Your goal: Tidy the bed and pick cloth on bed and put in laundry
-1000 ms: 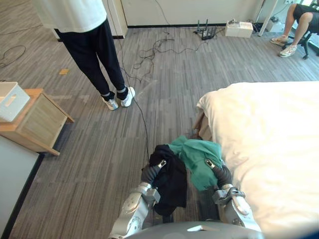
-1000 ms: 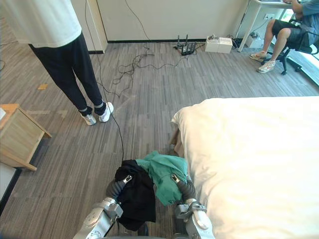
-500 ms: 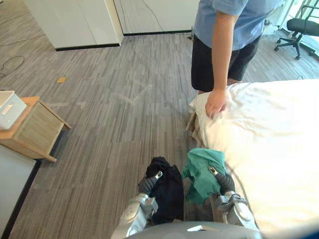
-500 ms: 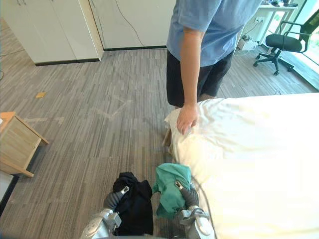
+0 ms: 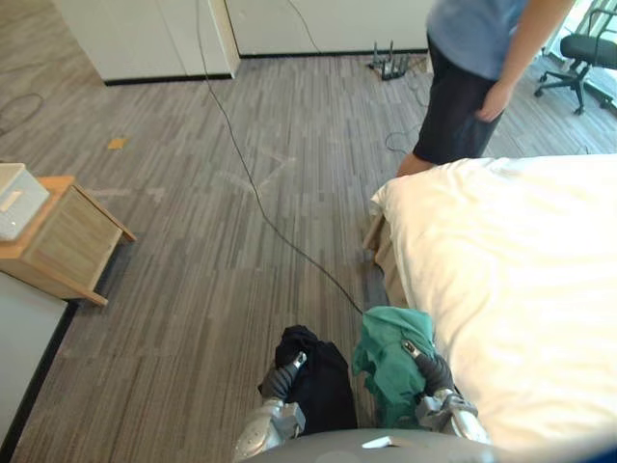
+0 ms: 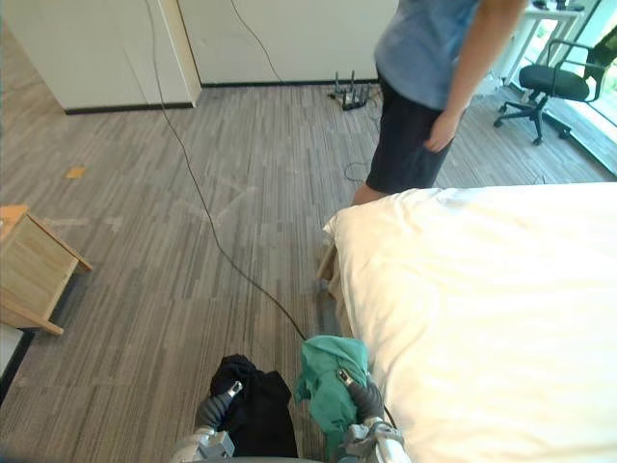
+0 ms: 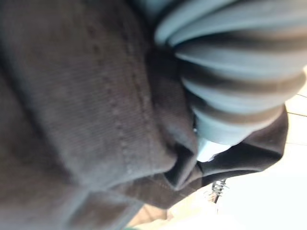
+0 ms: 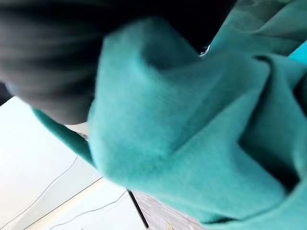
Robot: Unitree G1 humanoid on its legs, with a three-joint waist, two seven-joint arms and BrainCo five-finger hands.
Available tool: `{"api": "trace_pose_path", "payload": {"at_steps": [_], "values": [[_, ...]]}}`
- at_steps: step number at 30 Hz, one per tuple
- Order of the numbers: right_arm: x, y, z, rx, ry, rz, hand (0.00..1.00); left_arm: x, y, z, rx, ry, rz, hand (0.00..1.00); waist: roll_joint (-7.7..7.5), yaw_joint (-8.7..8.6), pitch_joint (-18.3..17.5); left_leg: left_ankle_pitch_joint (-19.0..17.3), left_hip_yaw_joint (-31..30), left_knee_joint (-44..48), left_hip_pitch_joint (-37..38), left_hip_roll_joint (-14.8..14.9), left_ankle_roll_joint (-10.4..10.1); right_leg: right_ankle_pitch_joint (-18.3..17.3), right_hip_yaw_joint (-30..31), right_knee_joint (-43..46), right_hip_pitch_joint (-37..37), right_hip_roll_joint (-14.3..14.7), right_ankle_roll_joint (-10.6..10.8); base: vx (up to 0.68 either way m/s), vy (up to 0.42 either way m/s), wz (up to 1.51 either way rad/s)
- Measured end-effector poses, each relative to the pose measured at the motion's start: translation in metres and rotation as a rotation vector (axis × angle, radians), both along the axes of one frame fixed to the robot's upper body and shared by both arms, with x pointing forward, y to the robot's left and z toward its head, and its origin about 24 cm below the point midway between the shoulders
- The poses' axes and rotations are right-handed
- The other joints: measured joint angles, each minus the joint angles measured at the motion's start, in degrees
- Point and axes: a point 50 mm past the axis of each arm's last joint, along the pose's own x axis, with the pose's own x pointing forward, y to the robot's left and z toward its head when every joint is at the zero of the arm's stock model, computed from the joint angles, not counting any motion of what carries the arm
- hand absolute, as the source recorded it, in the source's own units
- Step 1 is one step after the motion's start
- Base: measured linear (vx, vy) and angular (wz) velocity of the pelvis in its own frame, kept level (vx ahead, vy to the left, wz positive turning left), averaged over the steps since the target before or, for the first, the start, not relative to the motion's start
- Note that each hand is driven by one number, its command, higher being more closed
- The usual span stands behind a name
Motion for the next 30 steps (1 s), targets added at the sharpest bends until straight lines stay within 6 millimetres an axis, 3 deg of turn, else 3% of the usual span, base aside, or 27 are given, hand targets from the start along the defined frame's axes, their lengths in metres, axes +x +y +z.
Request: {"api": "trace_pose_path", "payload": {"at_steps": [2, 5, 7, 8, 10, 11, 12, 14, 16, 17, 18, 19, 20, 21, 23, 24, 25, 27, 29, 30], "values": [[-0.004, 0.003, -0.002, 0.006, 0.012, 0.013, 1.0, 0.0, 0.003, 0.001, 0.0, -0.014, 0.018, 1.0, -0.05, 0.05, 0.0, -1.7, -0.2, 2.3, 0.5, 1.8, -0.7, 0.0, -0.4, -4.9, 0.3, 0.6, -0.1, 0.11, -0.011, 0.02], [-0.005, 0.003, 0.0, 0.006, 0.002, 0.019, 1.0, 0.003, 0.004, 0.003, -0.006, -0.033, 0.035, 1.0, -0.15, -0.22, 0.1, -5.0, -0.5, 5.2, 1.6, 3.1, -2.0, 3.1, -0.2, -13.9, 0.0, 1.9, -0.1, 0.11, -0.083, -0.02], [-0.008, 0.002, 0.001, 0.005, 0.001, 0.018, 1.0, 0.003, 0.003, 0.003, -0.009, -0.035, 0.034, 1.0, -0.39, -0.66, 0.1, -7.7, -0.6, 7.4, 1.9, 2.7, -2.7, 6.4, -0.2, -16.0, -0.4, 2.0, -0.7, 0.09, -0.13, 0.17], [-0.009, 0.001, 0.002, 0.005, -0.003, 0.017, 1.0, 0.001, 0.003, 0.004, -0.013, -0.037, 0.034, 1.0, -0.72, -1.36, 0.1, -9.1, -1.5, 9.4, 1.9, 2.0, -3.2, 9.7, 0.6, -15.5, 0.3, 1.7, -2.6, 0.15, -0.205, 0.41], [-0.005, -0.007, 0.007, -0.019, -0.026, 0.023, 1.0, 0.001, -0.006, 0.006, -0.045, -0.047, 0.036, 1.0, 1.04, -1.8, 0.4, -10.4, -2.0, 11.4, 1.6, 2.7, -4.4, 9.5, 0.5, -15.6, 0.8, 2.6, -3.9, 0.16, -0.157, 0.22], [-0.002, -0.017, 0.01, -0.05, -0.041, 0.023, 1.0, 0.001, -0.016, 0.009, -0.082, -0.058, 0.04, 1.0, 3.4, -1.68, 0.5, -11.6, -1.9, 12.8, 1.2, 3.1, -4.5, 9.3, 0.5, -15.8, 1.2, 2.9, -3.8, 0.14, -0.01, -0.04], [0.005, -0.022, 0.013, -0.063, -0.063, 0.024, 1.0, 0.002, -0.021, 0.011, -0.098, -0.065, 0.042, 1.0, 4.54, -1.75, 0.5, -12.6, -2.0, 14.2, 0.3, 3.4, -4.4, 9.1, 0.3, -15.5, 1.2, 3.0, -3.8, 0.17, 0.013, -0.01], [0.012, -0.023, 0.016, -0.064, -0.086, 0.029, 1.0, 0.001, -0.018, 0.011, -0.093, -0.064, 0.047, 1.0, 5.23, -1.45, 0.0, -16.1, -2.1, 17.1, -0.3, 4.6, -4.6, 7.4, 0.2, -15.5, 1.4, 4.2, -4.3, 0.17, 0.028, -0.06], [0.012, -0.024, 0.016, -0.063, -0.09, 0.046, 1.0, -0.004, -0.015, 0.009, -0.088, -0.052, 0.056, 1.0, 5.39, -1.33, -0.9, -17.7, -1.2, 18.1, -0.3, 5.5, -6.3, 6.9, 0.3, -16.7, 2.3, 5.1, -4.7, 0.19, 0.04, -0.18], [0.012, -0.022, 0.016, -0.054, -0.093, 0.055, 1.0, -0.008, -0.012, 0.008, -0.086, -0.044, 0.066, 1.0, 5.26, -1.02, -1.1, -17.9, -0.6, 20.2, -0.4, 5.9, -6.6, 6.5, 0.6, -17.4, 2.8, 5.3, -5.1, 0.26, 0.061, -0.07], [0.015, -0.02, 0.017, -0.039, -0.1, 0.063, 1.0, -0.007, -0.006, 0.008, -0.078, -0.049, 0.089, 1.0, 5.15, -1.16, -1.0, -18.0, 0.7, 32.4, -6.1, 7.6, -6.9, 6.1, 0.5, -17.6, 3.3, 5.5, -4.9, 0.22, 0.029, -0.02], [0.015, -0.02, 0.017, -0.035, -0.102, 0.091, 1.0, -0.004, -0.003, 0.01, -0.076, -0.068, 0.111, 1.0, 4.89, -1.23, -0.5, -15.5, 2.3, 44.6, -11.7, 10.2, -7.2, 5.9, 0.2, -18.3, 4.4, 6.1, -5.0, 0.21, 0.008, -0.02], [0.015, -0.021, 0.017, -0.035, -0.104, 0.104, 1.0, -0.003, -0.002, 0.011, -0.078, -0.072, 0.124, 1.0, 5.44, -0.75, 0.0, -13.4, 2.8, 49.6, -13.8, 11.5, -7.2, 5.9, 0.2, -18.9, 5.3, 6.6, -5.1, 0.25, -0.011, -0.21], [0.014, -0.024, 0.017, -0.038, -0.098, 0.113, 1.0, -0.005, 0.001, 0.01, -0.081, -0.07, 0.15, 1.0, 5.47, 0.21, 0.2, -9.1, 3.2, 55.3, -15.3, 12.8, -7.5, 5.8, 0.5, -20.3, 7.7, 6.9, -5.1, 0.31, 0.01, -0.24], [0.016, -0.027, 0.018, -0.034, -0.11, 0.11, 1.0, -0.01, 0.012, 0.009, -0.071, -0.07, 0.197, 1.0, 4.49, 0.36, 0.7, -1.5, 3.5, 60.5, -16.5, 12.5, -7.4, 5.6, 1.6, -22.9, 11.8, 5.9, -5.5, 0.32, 0.03, -0.18], [0.018, -0.028, 0.019, -0.031, -0.121, 0.099, 1.0, -0.008, 0.017, 0.01, -0.074, -0.082, 0.232, 1.0, 3.0, 0.79, 1.4, -5.9, 3.1, 62.4, -17.3, 10.8, -7.2, 5.4, 2.5, -23.8, 14.2, 4.6, -5.0, 0.3, 0.076, -0.21], [0.02, -0.036, 0.021, -0.045, -0.133, 0.075, 1.0, -0.007, 0.016, 0.011, -0.081, -0.088, 0.234, 1.0, 3.21, 1.33, 1.5, -14.2, 3.0, 57.3, -18.3, 8.5, -7.1, 4.9, 2.9, -23.9, 14.6, 2.8, -4.7, 0.3, 0.095, -0.23], [0.023, -0.04, 0.024, -0.054, -0.161, 0.072, 1.0, -0.001, 0.016, 0.014, -0.08, -0.116, 0.235, 1.0, 3.33, 1.37, 1.8, -16.7, 3.3, 44.7, -20.3, 5.3, -7.4, 4.5, 2.9, -24.5, 15.3, 0.6, -3.3, 0.29, 0.107, -0.11], [0.02, -0.038, 0.023, -0.044, -0.159, 0.095, 1.0, -0.001, 0.014, 0.015, -0.081, -0.123, 0.248, 1.0, 3.48, 1.63, 2.4, -12.6, 3.3, 31.1, -20.3, 4.6, -8.0, 3.1, 2.3, -25.1, 18.0, -1.0, -1.5, 0.34, 0.162, 0.03], [0.012, -0.038, 0.022, -0.04, -0.145, 0.099, 1.0, -0.002, 0.012, 0.014, -0.088, -0.112, 0.259, 1.0, 4.12, 1.44, 2.4, -8.0, 3.3, 22.2, -19.6, 5.2, -8.6, 1.9, 1.4, -25.6, 20.4, -1.2, 0.3, 0.37, 0.24, 0.21]]}}
